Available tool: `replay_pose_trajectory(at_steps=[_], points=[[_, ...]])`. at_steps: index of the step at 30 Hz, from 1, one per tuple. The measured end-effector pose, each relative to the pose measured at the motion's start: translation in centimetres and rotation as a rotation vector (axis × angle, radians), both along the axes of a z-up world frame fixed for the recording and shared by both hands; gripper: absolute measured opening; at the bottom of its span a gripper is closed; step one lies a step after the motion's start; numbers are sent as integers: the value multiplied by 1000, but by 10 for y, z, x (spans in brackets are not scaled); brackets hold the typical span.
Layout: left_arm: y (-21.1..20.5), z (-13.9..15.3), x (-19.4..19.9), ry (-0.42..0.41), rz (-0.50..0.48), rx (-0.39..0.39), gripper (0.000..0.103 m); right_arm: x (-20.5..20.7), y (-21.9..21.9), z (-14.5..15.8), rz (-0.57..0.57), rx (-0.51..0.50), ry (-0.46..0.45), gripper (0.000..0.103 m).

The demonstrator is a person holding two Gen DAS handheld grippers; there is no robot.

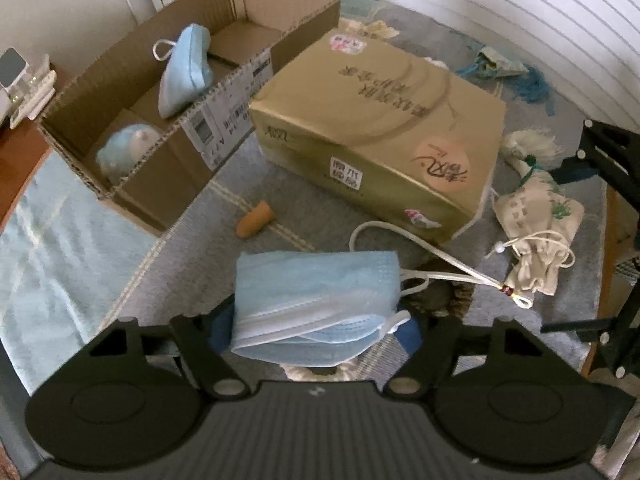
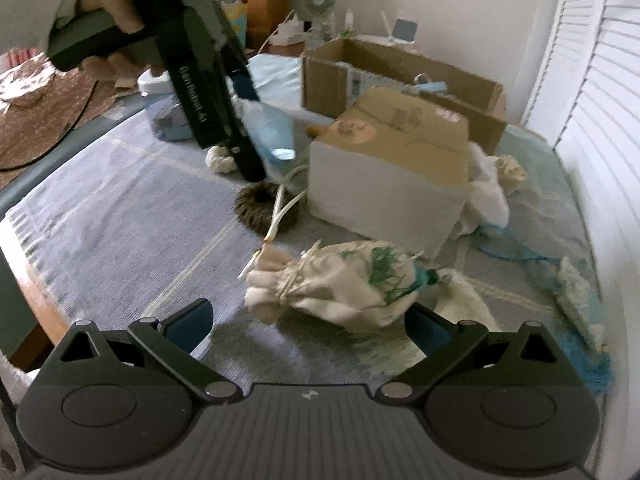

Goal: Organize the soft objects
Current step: 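Grasp the second blue face mask with the left tool while the right tool grasps the cream pouch, then lift the mask with the left tool while the right tool carries the pouch into the cardboard box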

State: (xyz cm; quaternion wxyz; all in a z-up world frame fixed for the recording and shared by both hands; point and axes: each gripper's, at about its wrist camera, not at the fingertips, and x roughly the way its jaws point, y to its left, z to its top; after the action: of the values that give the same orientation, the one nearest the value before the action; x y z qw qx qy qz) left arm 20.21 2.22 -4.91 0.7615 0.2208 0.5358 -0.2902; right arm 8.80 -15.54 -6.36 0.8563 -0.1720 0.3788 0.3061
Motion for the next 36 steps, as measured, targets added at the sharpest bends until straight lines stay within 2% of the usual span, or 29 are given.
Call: replay_pose_trajectory(at_steps=[8,13,25,36], points=[[7,15,-11,-32,11,-24,71,10,3,5,-45,-5,-49,102],[9,24,-19,-42,20,-43,71,10,5,7,-45,-9,-57,90],[6,40,-45,-95,37,-92,71,-1,0,20,-60,-4,-89,80],[-1,62,-90,-165,44,-157,71,-14,-16,45,-99,44,-108,79]])
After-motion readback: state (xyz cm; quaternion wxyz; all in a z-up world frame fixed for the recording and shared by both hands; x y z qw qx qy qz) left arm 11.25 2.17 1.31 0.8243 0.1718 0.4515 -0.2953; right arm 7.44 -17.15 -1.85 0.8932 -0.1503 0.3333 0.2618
